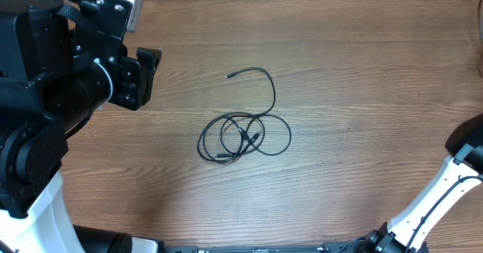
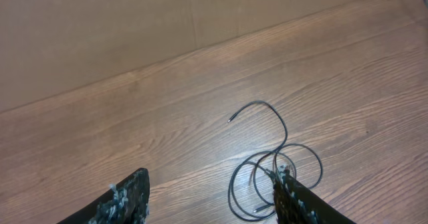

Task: Untangle cables
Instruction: 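Place the cable at the upper right of the table and release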

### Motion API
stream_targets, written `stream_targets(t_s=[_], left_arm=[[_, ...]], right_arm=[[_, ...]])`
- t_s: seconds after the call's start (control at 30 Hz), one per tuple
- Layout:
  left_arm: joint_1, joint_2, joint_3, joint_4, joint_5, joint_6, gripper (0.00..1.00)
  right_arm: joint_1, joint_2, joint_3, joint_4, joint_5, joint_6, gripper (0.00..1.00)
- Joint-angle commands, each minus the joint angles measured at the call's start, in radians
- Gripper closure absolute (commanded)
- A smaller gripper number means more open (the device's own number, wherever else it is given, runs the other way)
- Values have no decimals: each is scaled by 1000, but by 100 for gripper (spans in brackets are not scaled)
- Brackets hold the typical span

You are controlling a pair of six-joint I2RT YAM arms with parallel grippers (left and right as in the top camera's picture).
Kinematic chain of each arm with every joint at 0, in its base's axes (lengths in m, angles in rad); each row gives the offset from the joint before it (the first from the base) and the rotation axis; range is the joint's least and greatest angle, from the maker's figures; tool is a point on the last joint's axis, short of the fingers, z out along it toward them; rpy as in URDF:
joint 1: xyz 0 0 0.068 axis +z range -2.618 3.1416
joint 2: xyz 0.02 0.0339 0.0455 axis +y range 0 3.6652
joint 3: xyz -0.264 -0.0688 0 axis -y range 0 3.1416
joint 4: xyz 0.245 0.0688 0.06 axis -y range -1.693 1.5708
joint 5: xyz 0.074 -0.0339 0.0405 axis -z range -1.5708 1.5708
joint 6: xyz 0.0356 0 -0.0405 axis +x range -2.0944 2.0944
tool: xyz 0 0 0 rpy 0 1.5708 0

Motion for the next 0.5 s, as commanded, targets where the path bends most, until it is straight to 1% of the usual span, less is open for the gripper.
stream_targets(t_s=[0.0, 0.07, 0.2, 0.3, 0.47], left_arm=[[-7, 4, -3, -1, 14, -3, 41], [-7, 4, -3, -1, 14, -3, 41], [-7, 4, -3, -1, 16, -9, 43], [-7, 4, -3, -1, 15, -10, 43], [-7, 4, -3, -1, 15, -10, 43]], right_arm=[[10, -75, 74, 58, -35, 34, 96], [9, -75, 77, 56, 12, 34, 96], [5, -54, 51, -104, 184, 13, 96], [-13, -20, 7, -168, 187, -48, 96], [-61, 36, -80, -245, 187, -57, 96]])
